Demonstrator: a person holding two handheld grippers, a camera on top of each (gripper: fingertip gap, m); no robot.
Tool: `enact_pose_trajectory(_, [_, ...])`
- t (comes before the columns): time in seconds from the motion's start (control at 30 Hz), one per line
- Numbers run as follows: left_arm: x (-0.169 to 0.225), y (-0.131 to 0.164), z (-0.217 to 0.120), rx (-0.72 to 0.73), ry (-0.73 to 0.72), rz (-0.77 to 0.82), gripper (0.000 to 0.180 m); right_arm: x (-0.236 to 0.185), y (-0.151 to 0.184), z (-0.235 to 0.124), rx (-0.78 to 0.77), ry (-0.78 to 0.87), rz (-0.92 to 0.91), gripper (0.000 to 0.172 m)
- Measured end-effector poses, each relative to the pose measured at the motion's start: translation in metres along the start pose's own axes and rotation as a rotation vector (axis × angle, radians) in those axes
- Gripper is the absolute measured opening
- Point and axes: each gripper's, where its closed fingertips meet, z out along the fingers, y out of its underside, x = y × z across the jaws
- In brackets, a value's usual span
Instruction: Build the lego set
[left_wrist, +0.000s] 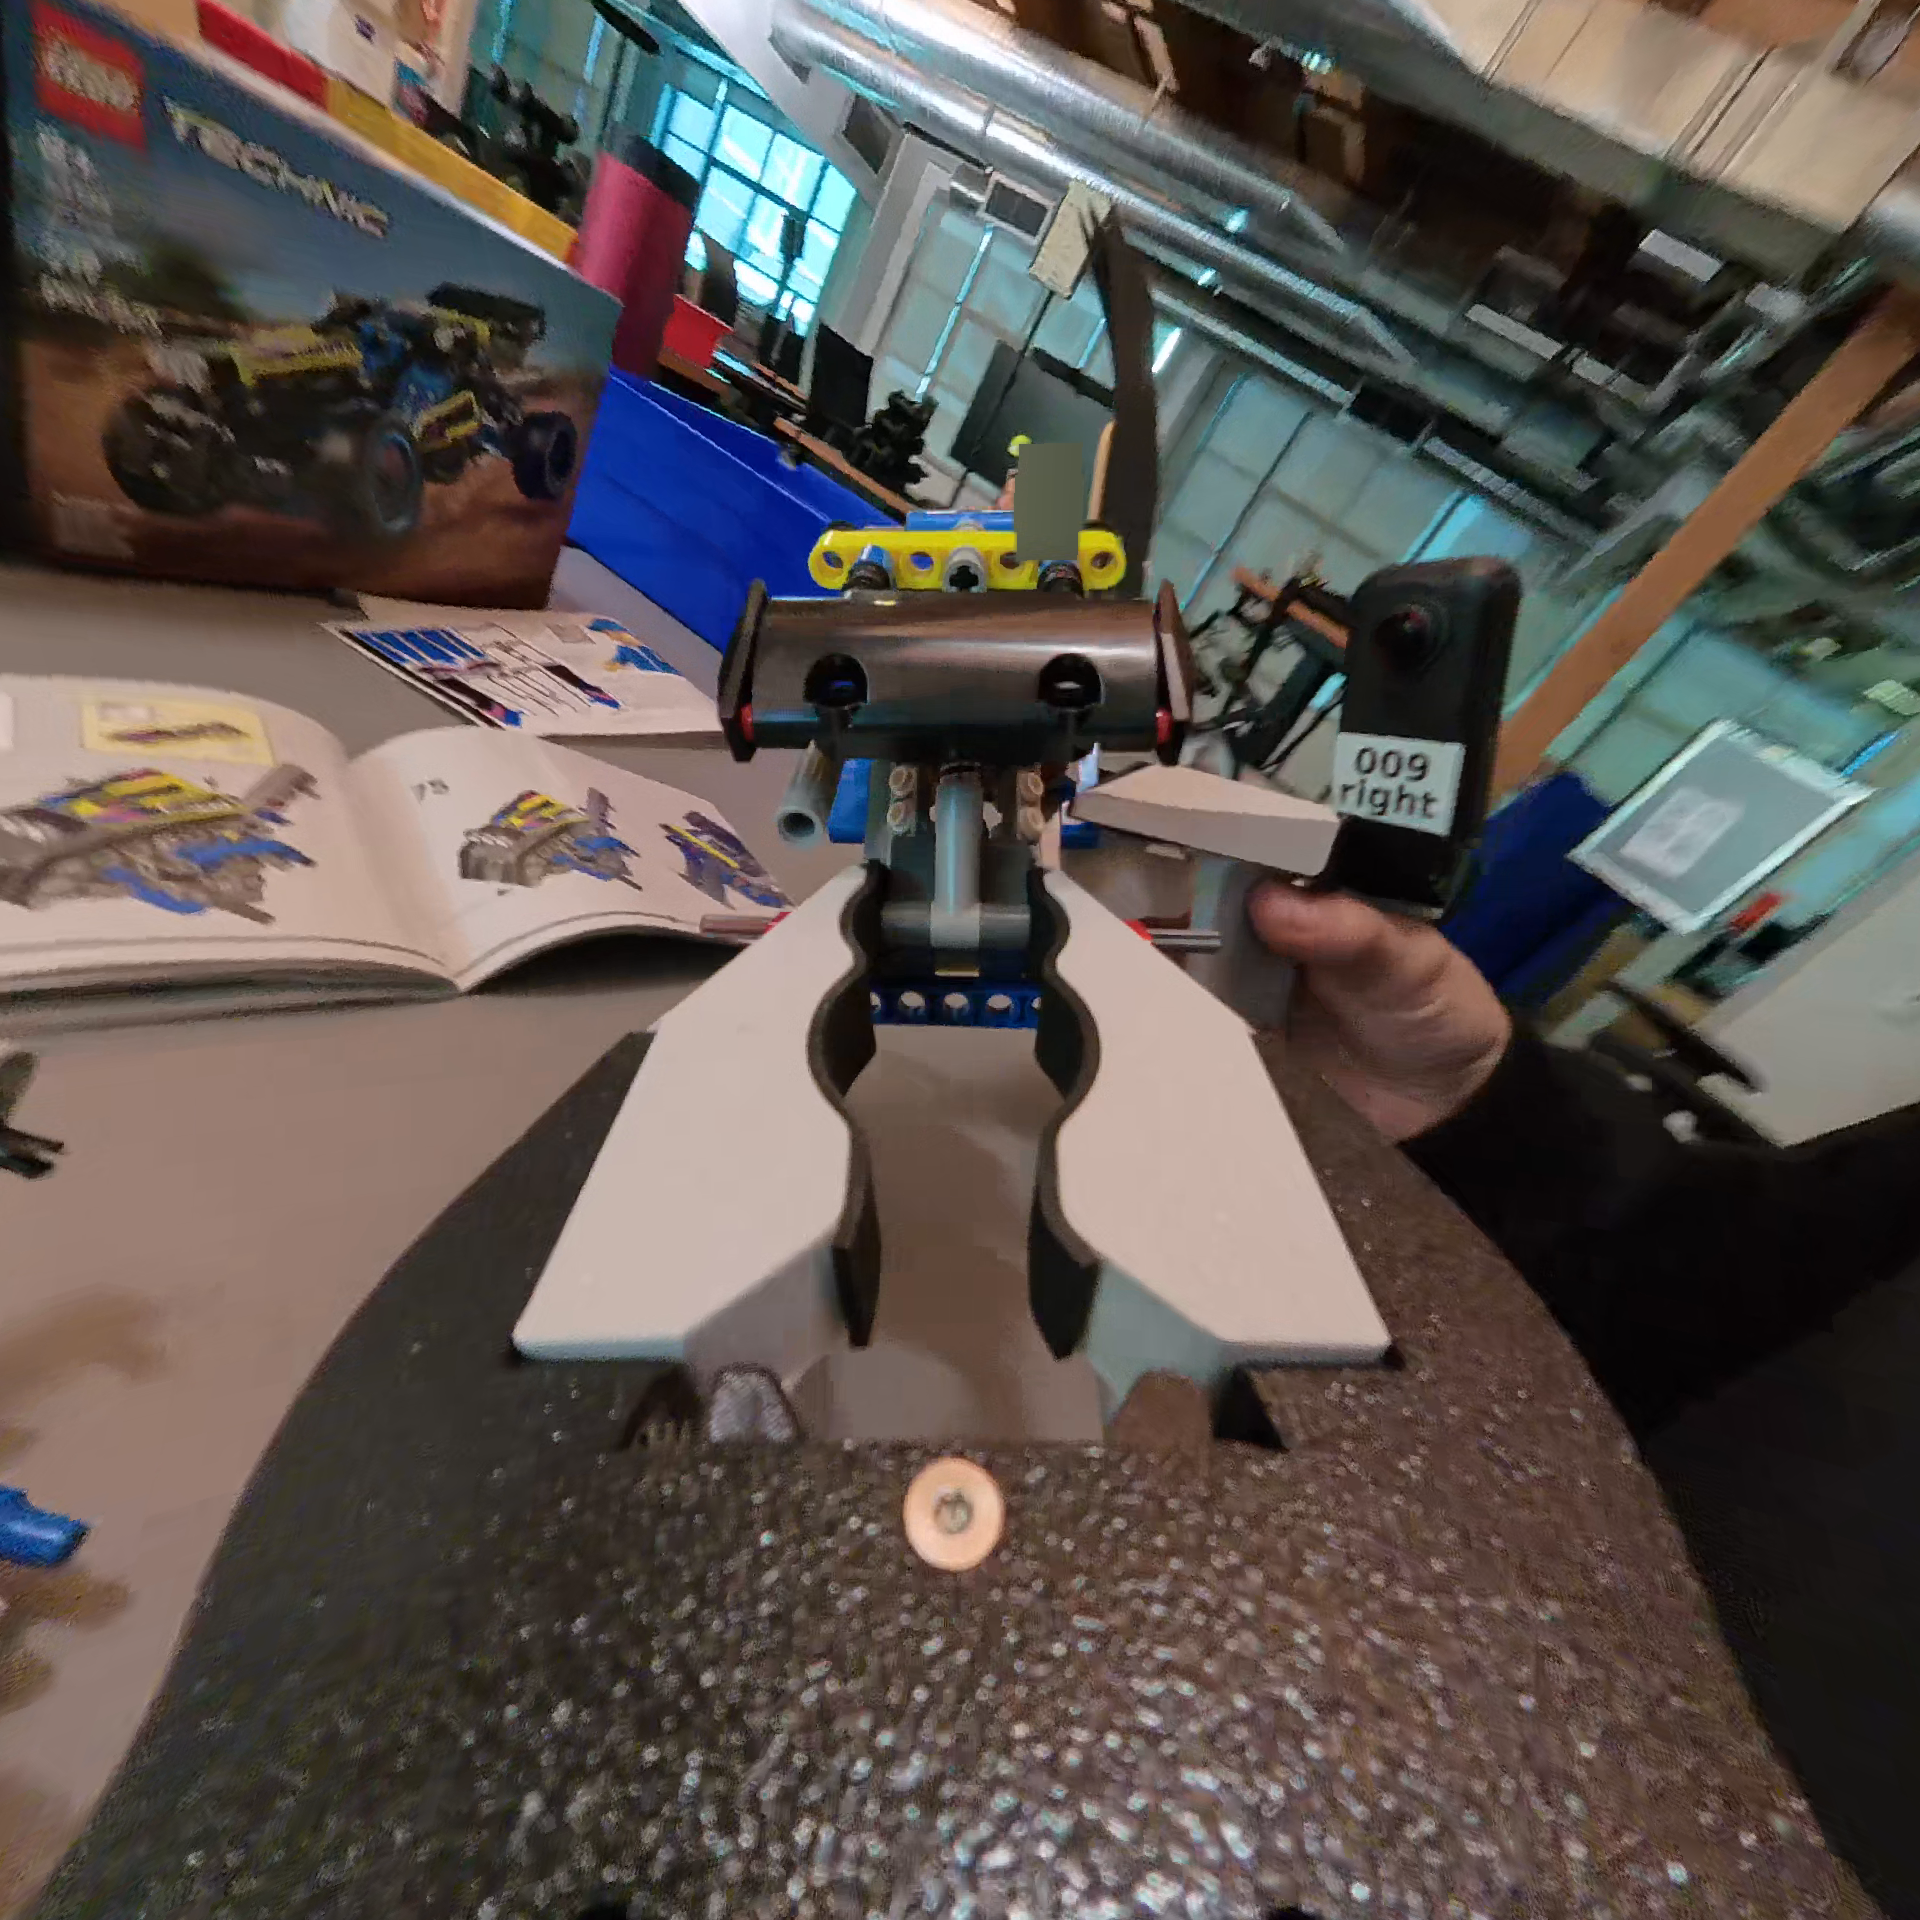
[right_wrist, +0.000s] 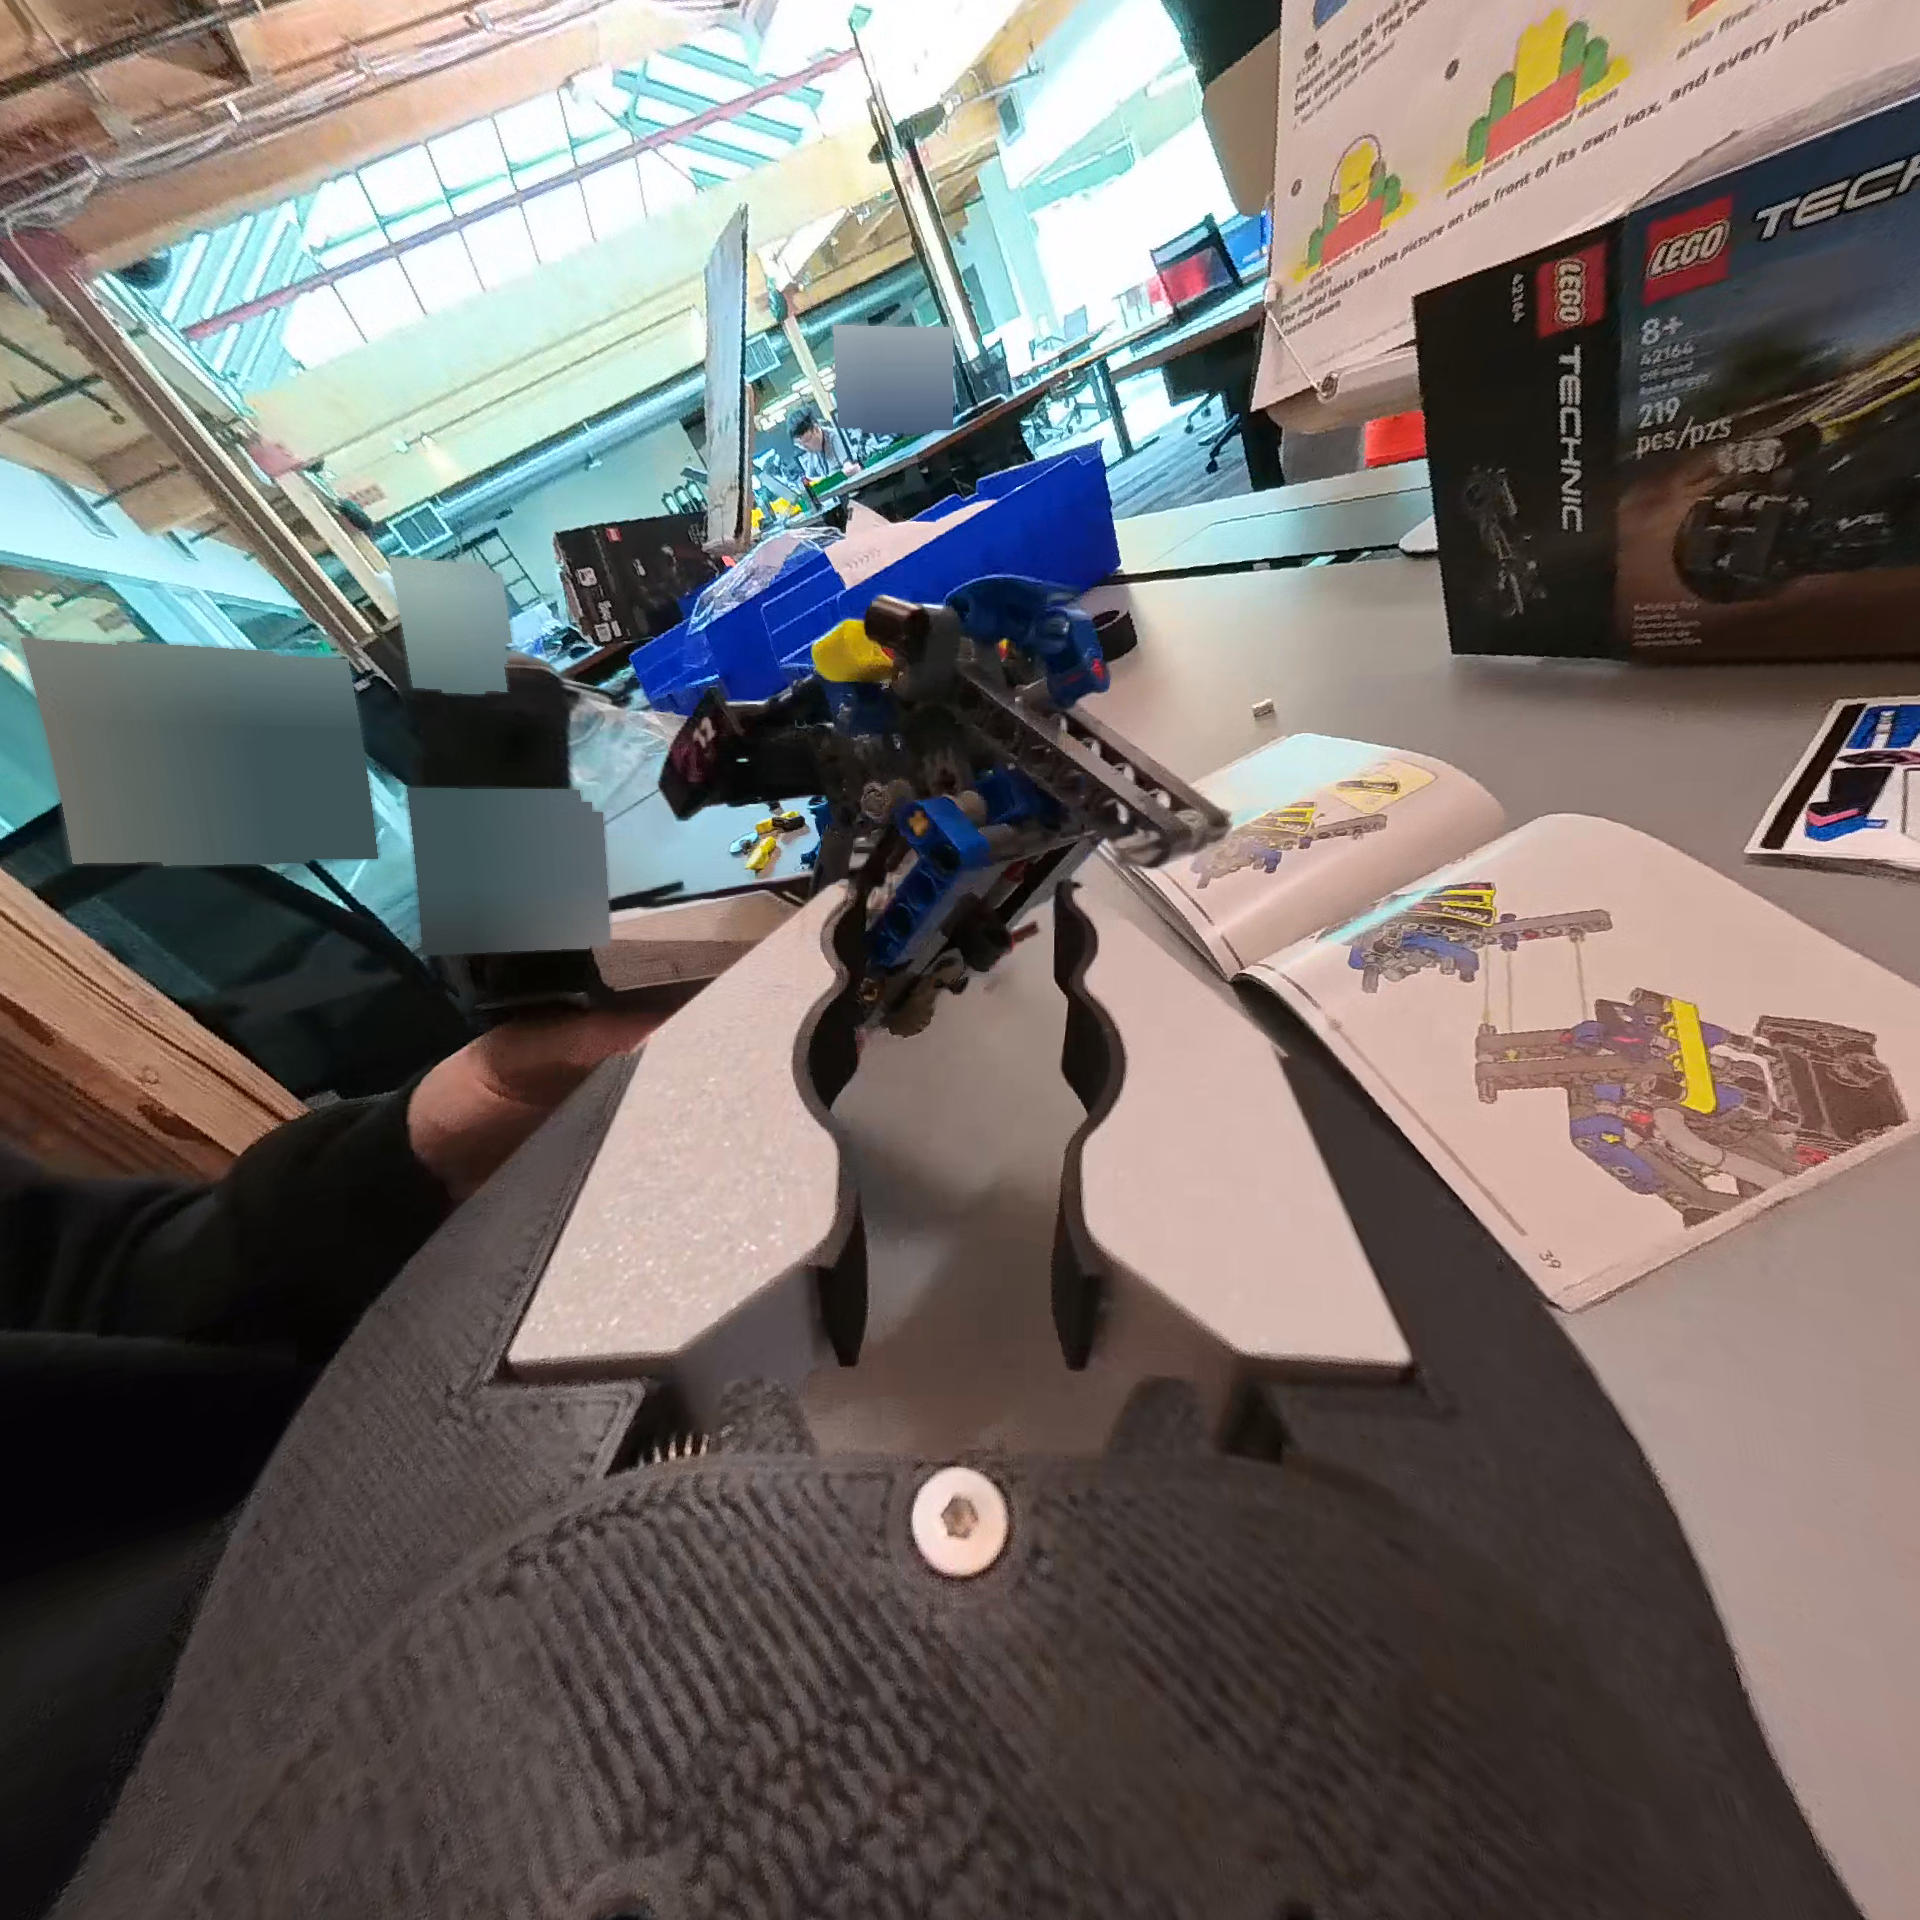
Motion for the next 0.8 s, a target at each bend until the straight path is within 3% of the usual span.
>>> enact_pose_trajectory(0.23, [0.003, 0.003, 0.004, -0.054, -0.216, 0.381, 0.023, -0.001, 0.004, 0.002, 0.006, -0.058, -0.001, 0.023])
enact_pose_trajectory(0.37, [0.008, 0.012, 0.002, -0.143, -0.261, 0.511, 0.024, -0.004, 0.013, -0.001, -0.09, -0.223, 0.064, 0.021])
enact_pose_trajectory(0.5, [0.034, 0.039, -0.003, -0.292, -0.065, 0.562, 0.033, -0.004, 0.024, -0.021, -0.321, -0.464, 0.151, 0.021])
enact_pose_trajectory(0.63, [0.039, 0.066, -0.037, -0.55, 0.126, 0.687, 0.04, -0.005, 0.057, -0.041, -0.67, -0.665, 0.229, 0.02])
enact_pose_trajectory(0.73, [0.02, 0.057, -0.057, -0.676, 0.178, 0.913, 0.043, -0.016, 0.079, -0.056, -0.891, -0.844, 0.24, 0.02])
enact_pose_trajectory(0.8, [0.017, 0.051, -0.052, -0.693, 0.274, 1.036, 0.056, -0.025, 0.09, -0.067, -1.033, -0.97, 0.23, 0.02])
